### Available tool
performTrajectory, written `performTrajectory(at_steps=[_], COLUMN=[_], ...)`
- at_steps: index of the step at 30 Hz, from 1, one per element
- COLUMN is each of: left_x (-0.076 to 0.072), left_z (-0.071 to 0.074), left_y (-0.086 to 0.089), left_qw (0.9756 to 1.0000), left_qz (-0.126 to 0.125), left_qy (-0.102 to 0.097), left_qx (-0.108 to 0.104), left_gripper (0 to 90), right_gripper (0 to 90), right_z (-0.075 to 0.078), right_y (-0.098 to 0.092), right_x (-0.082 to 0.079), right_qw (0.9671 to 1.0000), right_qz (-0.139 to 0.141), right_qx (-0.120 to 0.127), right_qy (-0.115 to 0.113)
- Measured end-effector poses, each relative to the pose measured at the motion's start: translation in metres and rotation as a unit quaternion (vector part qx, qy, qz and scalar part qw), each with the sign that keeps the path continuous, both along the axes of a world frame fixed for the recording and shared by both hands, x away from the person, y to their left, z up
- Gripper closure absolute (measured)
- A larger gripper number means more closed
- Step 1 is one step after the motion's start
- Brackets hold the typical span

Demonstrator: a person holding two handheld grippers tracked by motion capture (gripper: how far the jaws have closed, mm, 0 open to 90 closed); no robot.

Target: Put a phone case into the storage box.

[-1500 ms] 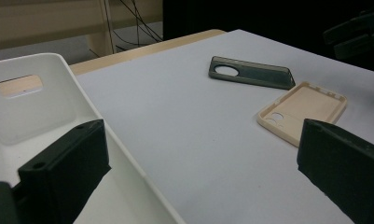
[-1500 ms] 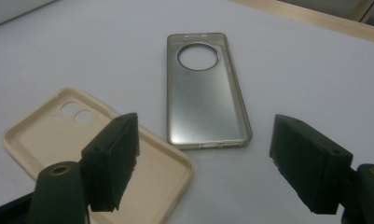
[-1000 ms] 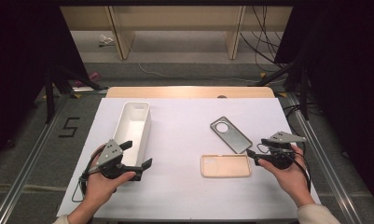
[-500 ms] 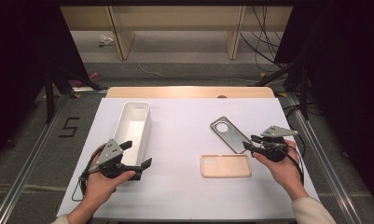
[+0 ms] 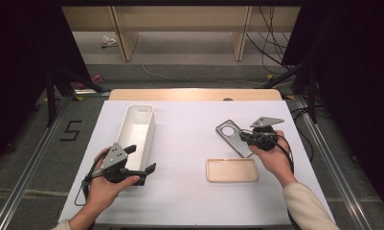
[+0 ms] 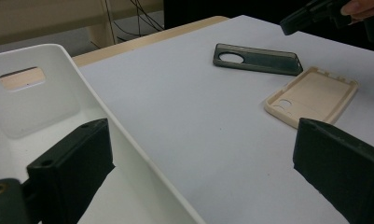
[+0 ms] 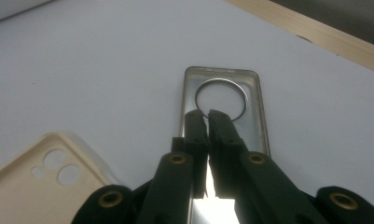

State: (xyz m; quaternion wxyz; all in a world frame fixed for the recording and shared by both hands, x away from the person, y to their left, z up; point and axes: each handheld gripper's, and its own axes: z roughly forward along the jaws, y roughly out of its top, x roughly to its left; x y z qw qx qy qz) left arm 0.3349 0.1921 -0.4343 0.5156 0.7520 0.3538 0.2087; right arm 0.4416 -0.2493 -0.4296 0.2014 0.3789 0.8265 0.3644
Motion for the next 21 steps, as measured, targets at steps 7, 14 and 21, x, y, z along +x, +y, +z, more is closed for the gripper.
performTrajectory(at_steps=[7,14,21], left_x=[0.0,0.0,-0.001], left_z=[0.0,-0.001,-0.001], left_y=[-0.001,-0.001,-0.001], left_qw=[1.0,1.0,1.0], left_qz=[-0.005,-0.006,-0.005], left_qy=[-0.001,0.001,0.001], left_qx=[0.003,0.002,0.001], left_gripper=[4.7,4.7,4.7], right_gripper=[90.0,90.0,90.0], right_z=[-0.004,-0.013,-0.031], right_y=[0.014,0.017,0.022], right_x=[0.033,0.063,0.086], right_qw=[0.9992,0.9977,0.9948], right_qz=[-0.024,-0.045,-0.065], right_qx=[-0.028,-0.036,-0.052], right_qy=[0.015,0.036,0.058])
